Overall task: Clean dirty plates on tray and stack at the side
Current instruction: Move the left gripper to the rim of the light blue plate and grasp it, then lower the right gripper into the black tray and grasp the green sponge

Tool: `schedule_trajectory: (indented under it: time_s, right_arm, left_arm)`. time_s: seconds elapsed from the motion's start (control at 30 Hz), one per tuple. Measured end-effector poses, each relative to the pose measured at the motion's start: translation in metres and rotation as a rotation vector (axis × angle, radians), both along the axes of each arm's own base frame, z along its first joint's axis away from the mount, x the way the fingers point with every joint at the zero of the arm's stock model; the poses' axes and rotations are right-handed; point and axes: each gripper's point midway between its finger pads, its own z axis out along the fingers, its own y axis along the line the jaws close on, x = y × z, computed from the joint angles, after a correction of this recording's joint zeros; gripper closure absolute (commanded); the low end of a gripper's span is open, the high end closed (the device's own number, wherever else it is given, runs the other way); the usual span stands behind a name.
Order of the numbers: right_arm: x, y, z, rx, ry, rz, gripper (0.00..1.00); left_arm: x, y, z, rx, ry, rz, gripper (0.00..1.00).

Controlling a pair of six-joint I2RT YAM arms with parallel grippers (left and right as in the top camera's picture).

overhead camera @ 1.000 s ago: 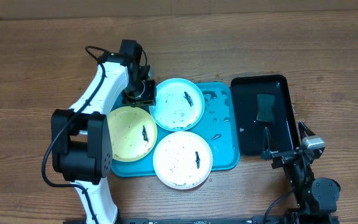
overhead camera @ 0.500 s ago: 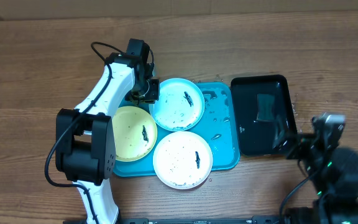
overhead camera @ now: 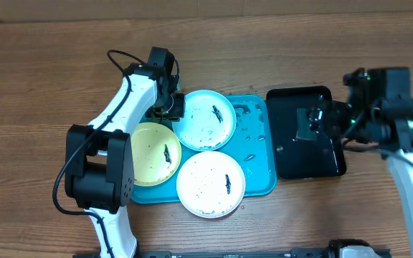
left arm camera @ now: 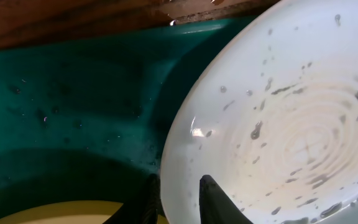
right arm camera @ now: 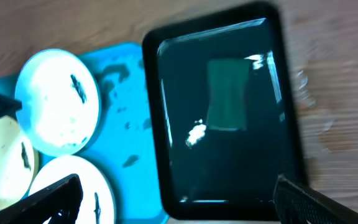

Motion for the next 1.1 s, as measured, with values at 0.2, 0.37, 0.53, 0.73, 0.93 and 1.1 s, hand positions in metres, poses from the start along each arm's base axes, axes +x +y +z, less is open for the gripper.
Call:
schedule_trajectory:
  time_s: [0.2,0.37,0.53,0.73,0.93,1.1]
  right_arm:
    - [0.01,0.01,-0.034,0.054,0.126,0.023,0.12]
    - [0.014,0.01,-0.054,0.054,0.195,0.02,0.12]
    - [0.019,0.008,-0.069,0.046,0.232,0.016,0.11]
    - [0.029,0.005,-0.072,0.023,0.201,0.009,0.24]
    - [0.036,-0.005,-0.088,-0.03,0.171,-0.017,0.3]
    - [0.041,-0.012,-0.11,-0.067,0.137,-0.034,0.3]
  left_arm:
    - [0.002,0.005,-0.001,0.029,-0.009,0.008,0.78]
    - [0.002,0.006,-0.007,0.033,-0.017,0.015,0.89]
    - [0.0,0.007,-0.012,0.037,-0.01,0.024,0.92]
    - [0.002,0.007,-0.012,0.035,-0.017,0.031,0.96]
    - [0.008,-0.003,-0.011,0.026,-0.05,0.013,0.96]
    - [0.009,-0.019,-0.01,0.02,-0.072,-0.024,0.96]
